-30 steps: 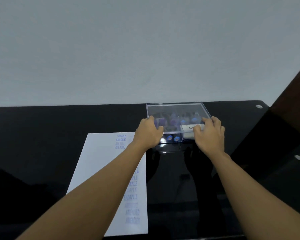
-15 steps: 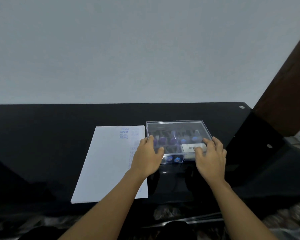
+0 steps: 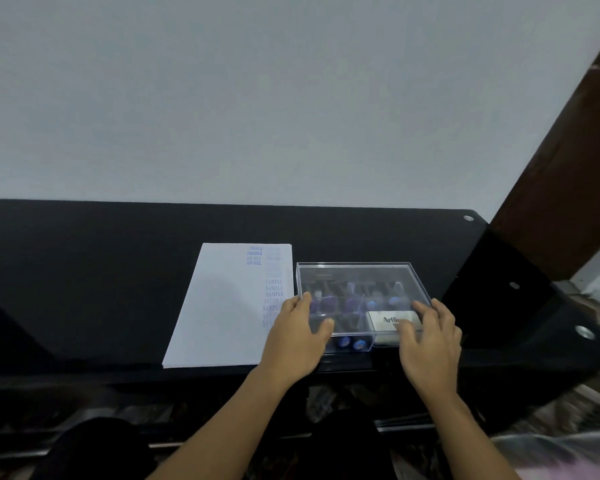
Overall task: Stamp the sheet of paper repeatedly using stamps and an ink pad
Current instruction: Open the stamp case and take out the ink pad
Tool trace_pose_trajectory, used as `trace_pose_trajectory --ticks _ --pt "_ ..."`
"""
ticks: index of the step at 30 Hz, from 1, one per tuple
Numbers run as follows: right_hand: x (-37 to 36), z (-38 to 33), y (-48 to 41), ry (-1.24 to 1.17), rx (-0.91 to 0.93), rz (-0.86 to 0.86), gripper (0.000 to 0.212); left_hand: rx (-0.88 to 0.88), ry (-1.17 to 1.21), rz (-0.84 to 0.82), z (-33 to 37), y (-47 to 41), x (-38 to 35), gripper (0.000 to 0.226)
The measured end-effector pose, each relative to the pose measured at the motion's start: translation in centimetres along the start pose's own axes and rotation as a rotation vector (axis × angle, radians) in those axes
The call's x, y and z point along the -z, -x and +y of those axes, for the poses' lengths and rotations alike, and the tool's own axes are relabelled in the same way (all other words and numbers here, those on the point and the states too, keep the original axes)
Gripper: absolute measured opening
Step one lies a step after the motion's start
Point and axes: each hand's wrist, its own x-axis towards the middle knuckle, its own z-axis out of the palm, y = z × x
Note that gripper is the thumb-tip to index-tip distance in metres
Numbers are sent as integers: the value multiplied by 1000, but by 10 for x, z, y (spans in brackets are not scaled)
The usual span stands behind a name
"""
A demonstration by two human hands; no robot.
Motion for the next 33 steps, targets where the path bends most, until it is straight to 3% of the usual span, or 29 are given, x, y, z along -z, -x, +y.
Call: trace_pose_trajectory --ticks 16,20,24,30,33 --pt "5 -2 8 -24 -4 8 43 25 -6 -34 9 9 6 68" --pt "8 -8 10 -52 -20 -3 59 31 -3 -57 13 8 8 72" --pt "10 -3 5 -43 -29 -2 43 41 3 -83 18 7 7 70" --pt "17 -9 -5 -27 -91 -20 36 63 28 -91 24 8 9 64" --pt "23 -15 -14 -28 -139 -30 34 75 78 -78 30 5 11 45"
